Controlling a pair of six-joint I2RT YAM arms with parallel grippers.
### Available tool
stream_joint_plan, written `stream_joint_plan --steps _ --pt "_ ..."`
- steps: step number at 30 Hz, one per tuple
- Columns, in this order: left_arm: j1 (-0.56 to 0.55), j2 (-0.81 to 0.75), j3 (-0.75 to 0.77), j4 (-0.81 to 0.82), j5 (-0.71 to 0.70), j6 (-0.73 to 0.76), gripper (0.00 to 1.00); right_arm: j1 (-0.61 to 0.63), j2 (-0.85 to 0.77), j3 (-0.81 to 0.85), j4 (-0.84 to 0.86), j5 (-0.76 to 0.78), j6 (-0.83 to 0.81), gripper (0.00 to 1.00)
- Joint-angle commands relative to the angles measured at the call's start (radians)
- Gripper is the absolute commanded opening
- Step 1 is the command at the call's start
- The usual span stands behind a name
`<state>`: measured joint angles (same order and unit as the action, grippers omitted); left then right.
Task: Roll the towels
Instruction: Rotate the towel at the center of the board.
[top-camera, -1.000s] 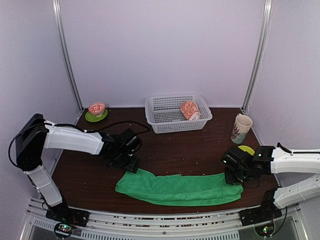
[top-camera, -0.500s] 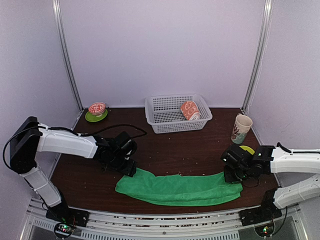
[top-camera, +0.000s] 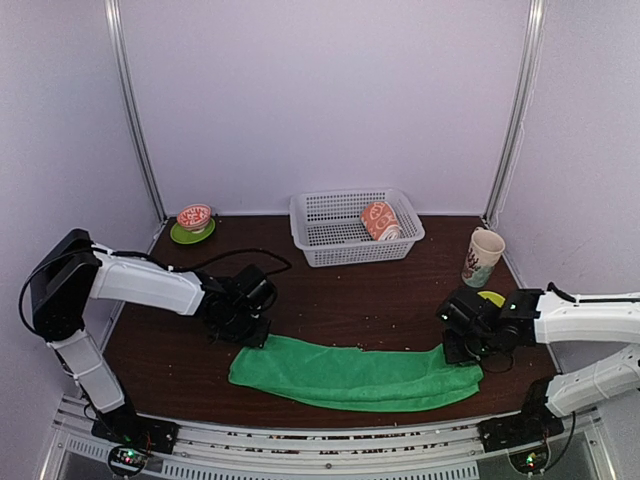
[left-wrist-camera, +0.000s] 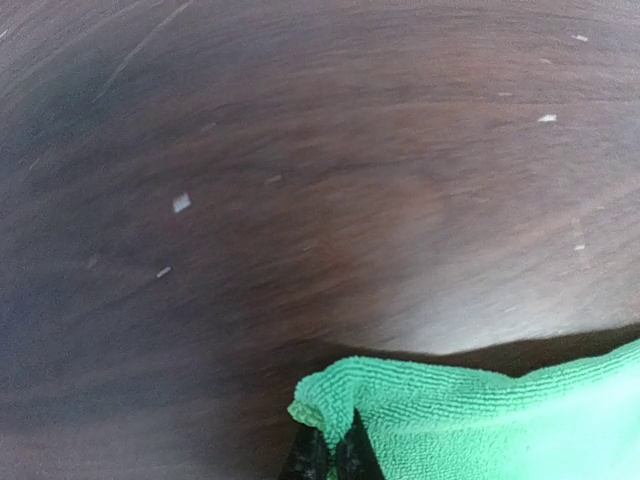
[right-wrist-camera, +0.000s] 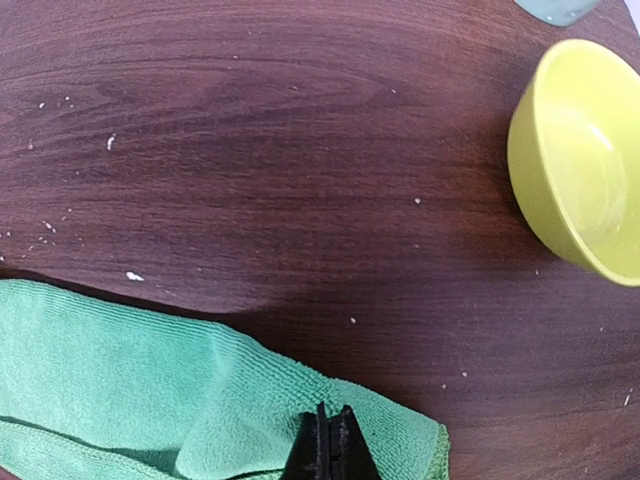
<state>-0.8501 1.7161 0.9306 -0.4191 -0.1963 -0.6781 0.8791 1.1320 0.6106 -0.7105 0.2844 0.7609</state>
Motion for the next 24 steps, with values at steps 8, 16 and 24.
stream_joint_plan --steps 8,16,24 --pt "0.057 -0.251 -0.217 -0.096 -0.188 -0.264 0.00 -0.102 0.236 0.188 0.123 -0.011 -0.106 0.00" --pt "0.089 -0.158 -0.151 -0.074 -0.184 -0.232 0.00 -0.133 0.376 0.262 0.124 -0.045 -0.164 0.10" --pt "0.095 -0.268 -0.127 -0.098 -0.163 -0.177 0.37 -0.146 0.254 0.292 0.033 -0.049 -0.181 0.59"
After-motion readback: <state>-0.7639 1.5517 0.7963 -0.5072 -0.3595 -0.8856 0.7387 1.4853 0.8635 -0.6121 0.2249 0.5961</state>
